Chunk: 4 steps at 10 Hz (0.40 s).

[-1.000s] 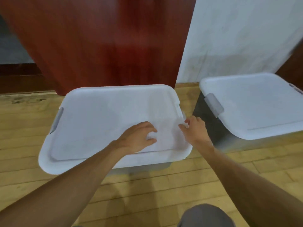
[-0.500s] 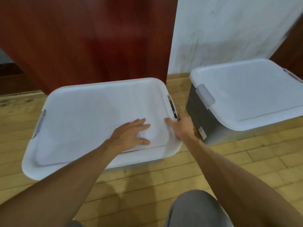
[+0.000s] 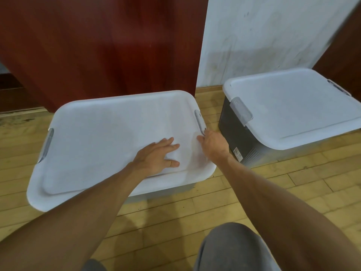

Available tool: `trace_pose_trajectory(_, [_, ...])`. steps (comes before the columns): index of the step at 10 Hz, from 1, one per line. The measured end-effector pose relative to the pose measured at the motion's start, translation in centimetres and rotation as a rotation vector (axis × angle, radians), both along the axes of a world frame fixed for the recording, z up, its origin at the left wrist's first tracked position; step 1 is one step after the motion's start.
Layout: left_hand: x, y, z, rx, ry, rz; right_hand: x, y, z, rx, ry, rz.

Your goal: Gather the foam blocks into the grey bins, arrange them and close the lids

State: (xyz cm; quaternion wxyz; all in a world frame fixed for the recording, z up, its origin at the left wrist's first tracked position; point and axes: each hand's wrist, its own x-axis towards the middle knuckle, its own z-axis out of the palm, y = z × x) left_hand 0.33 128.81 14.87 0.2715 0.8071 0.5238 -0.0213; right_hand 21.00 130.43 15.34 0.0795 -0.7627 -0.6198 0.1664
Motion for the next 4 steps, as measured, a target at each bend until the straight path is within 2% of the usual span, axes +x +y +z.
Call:
trace_pose_trajectory(2, [-0.1, 0.3, -0.3, 0.011, 0.002, -0.007, 0.3, 0.1, -0.8, 0.025, -0.063, 0.030])
trace_pose_trajectory(3, [0.0, -0.1, -0.9, 0.046, 0.024, -0.030, 0.4, 0.5, -0.2, -0.078, -0.153, 0.069])
trace_pose_trajectory(4, [0.4, 0.1, 0.7, -0.014, 0.081, -0.012, 0.4, -0.6, 1.4, -0.165, -0.135, 0.142])
